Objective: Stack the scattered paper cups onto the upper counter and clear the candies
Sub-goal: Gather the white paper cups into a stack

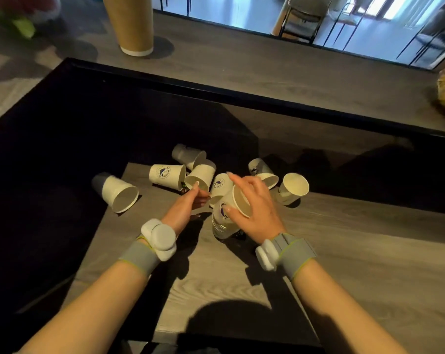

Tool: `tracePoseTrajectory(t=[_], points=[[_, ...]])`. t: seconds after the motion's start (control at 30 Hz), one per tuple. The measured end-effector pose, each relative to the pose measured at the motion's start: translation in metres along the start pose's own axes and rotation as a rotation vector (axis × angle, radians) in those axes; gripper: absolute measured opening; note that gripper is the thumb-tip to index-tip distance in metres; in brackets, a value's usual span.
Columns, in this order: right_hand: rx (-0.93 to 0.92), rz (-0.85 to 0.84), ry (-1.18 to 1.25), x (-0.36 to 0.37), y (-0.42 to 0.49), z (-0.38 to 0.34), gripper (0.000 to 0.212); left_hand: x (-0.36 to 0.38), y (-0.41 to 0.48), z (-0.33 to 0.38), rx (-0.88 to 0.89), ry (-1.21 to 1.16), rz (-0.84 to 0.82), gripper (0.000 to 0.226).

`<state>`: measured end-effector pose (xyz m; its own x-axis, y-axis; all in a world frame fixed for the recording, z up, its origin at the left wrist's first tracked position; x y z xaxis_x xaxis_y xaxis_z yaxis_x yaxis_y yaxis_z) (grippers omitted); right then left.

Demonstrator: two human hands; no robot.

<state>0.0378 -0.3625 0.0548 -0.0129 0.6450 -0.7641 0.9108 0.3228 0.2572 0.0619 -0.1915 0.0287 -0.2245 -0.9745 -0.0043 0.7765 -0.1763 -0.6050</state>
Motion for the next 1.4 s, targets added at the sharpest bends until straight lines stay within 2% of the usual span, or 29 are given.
tracePoseTrajectory(t=[0.17,0.23,0.4,0.5,0.6,0.67,0.77,0.87,0.97,1.03,1.13,1.23,1.3,1.4], points=[[-0.147,-0.337,-0.307,0.015,0.001,0.012,0.071,0.016,0.001,-0.003,-0.008,-0.049,0.036,0.052],[-0.178,-0.397,-0.394,0.027,-0.005,0.018,0.072,0.022,0.0,-0.005,-0.002,-0.041,0.041,0.052],[-0.168,-0.434,-0.455,0.041,-0.006,0.03,0.07,0.028,-0.001,-0.015,0.008,-0.001,0.01,0.052],[-0.194,-0.418,-0.316,0.035,-0.006,0.031,0.062,0.032,0.0,-0.018,0.003,0.023,0.003,0.05],[-0.119,-0.149,-0.084,0.02,-0.002,0.035,0.051,0.032,0.002,-0.015,-0.011,0.074,0.066,0.049],[-0.028,-0.046,-0.144,0.012,0.006,0.049,0.048,0.031,0.003,-0.014,-0.028,0.074,0.077,0.049],[0.115,-0.206,-0.239,0.006,0.022,0.076,0.053,0.029,0.004,-0.014,-0.039,0.101,0.063,0.048],[0.137,-0.402,-0.328,0.007,0.031,0.094,0.068,0.034,0.001,-0.015,-0.02,0.182,0.058,0.043],[0.168,-0.472,-0.319,0.013,0.033,0.1,0.075,0.039,0.002,-0.018,0.018,0.206,0.062,0.04],[0.179,-0.396,-0.293,0.013,0.032,0.1,0.073,0.042,0.002,-0.019,0.01,0.205,0.061,0.041],[0.245,-0.053,-0.074,0.001,0.027,0.095,0.067,0.042,0.003,-0.02,-0.032,0.175,0.088,0.044],[0.209,0.245,0.22,-0.013,0.022,0.077,0.065,0.043,0.006,-0.019,-0.074,0.206,0.124,0.05],[0.129,0.283,0.295,-0.018,0.018,0.061,0.062,0.045,0.007,-0.018,-0.106,0.126,0.162,0.054],[-0.022,0.156,0.269,-0.018,0.009,0.039,0.062,0.047,0.003,-0.014,-0.103,-0.074,0.151,0.062]])
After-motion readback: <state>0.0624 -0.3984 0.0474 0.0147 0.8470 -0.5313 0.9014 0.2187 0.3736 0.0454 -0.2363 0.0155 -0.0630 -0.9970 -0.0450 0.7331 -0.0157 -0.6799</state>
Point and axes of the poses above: each hand's wrist, its own y-axis towards the middle knuckle, its own x-axis out of the palm, z = x × y, the point moved 1 cm from there along y, towards the middle knuckle, and after that the axes turned 11 degrees about -x, right-handed, at the moved point
